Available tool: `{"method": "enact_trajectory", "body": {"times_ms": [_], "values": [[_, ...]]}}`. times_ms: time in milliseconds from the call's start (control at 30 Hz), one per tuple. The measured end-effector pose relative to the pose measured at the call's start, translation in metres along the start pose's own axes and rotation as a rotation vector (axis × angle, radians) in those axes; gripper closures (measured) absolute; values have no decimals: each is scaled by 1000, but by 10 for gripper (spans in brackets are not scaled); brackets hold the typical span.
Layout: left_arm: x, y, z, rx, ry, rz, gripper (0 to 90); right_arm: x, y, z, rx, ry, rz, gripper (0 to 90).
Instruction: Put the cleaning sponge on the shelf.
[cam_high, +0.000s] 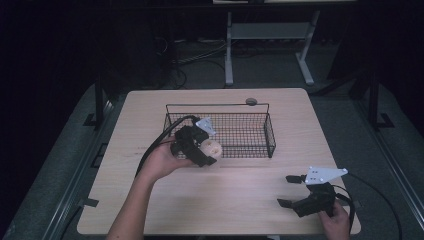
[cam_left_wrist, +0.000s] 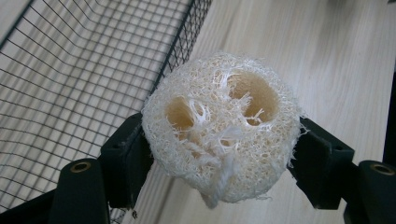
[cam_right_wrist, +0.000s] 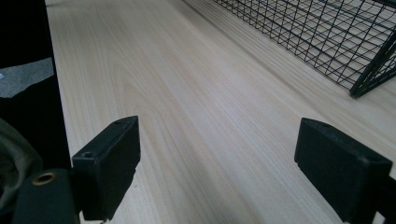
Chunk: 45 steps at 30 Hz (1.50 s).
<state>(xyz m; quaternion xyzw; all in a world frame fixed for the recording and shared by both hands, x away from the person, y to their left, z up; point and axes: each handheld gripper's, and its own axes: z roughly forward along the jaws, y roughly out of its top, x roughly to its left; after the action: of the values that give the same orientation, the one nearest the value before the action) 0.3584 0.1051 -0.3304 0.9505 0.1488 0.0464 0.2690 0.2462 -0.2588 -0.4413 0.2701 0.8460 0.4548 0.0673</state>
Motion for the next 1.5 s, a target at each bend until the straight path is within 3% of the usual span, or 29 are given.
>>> {"method": "enact_trajectory", "body": {"times_ms": [700, 967, 1233, 1500], "values": [[40, 36, -11, -39, 31, -16, 275, -2, -1, -2, -5, 2, 2, 138], [56, 35, -10, -72, 43, -62, 275, -2, -1, -2, -5, 0, 3, 138], [68, 38, 2, -64, 53, -69, 275, -2, -1, -3, -8, -1, 6, 138], [83, 34, 14, -61, 57, -110, 275, -3, -2, -4, -13, -2, 8, 138]]}}
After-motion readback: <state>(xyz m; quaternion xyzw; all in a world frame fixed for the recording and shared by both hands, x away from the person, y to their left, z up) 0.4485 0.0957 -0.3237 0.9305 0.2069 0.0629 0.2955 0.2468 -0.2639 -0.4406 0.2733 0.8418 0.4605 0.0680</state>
